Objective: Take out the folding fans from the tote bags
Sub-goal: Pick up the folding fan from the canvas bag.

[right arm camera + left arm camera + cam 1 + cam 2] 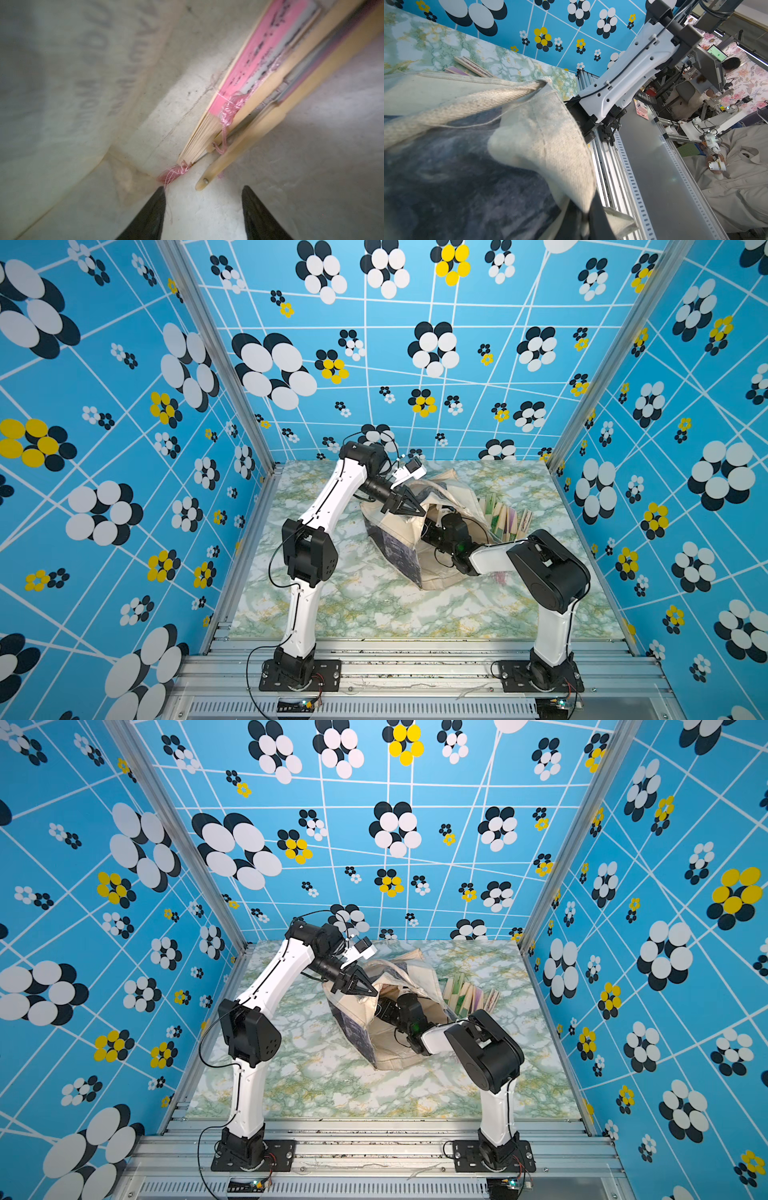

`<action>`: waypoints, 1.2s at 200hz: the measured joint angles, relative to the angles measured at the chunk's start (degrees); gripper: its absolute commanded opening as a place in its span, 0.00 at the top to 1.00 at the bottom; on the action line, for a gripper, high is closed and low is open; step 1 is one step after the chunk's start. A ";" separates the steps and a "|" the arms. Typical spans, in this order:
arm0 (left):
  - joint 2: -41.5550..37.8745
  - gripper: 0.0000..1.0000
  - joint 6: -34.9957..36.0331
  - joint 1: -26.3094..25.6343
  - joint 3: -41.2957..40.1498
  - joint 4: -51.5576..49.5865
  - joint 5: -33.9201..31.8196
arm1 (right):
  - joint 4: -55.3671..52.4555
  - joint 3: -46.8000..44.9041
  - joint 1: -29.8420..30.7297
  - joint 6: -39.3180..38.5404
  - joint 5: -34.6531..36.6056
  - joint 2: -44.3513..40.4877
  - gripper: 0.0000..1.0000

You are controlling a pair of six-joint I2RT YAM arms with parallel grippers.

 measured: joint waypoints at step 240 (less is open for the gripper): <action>-1.03 1.00 12.24 -0.66 -6.34 -0.04 2.78 | 2.14 11.72 -3.39 22.05 0.74 14.14 0.71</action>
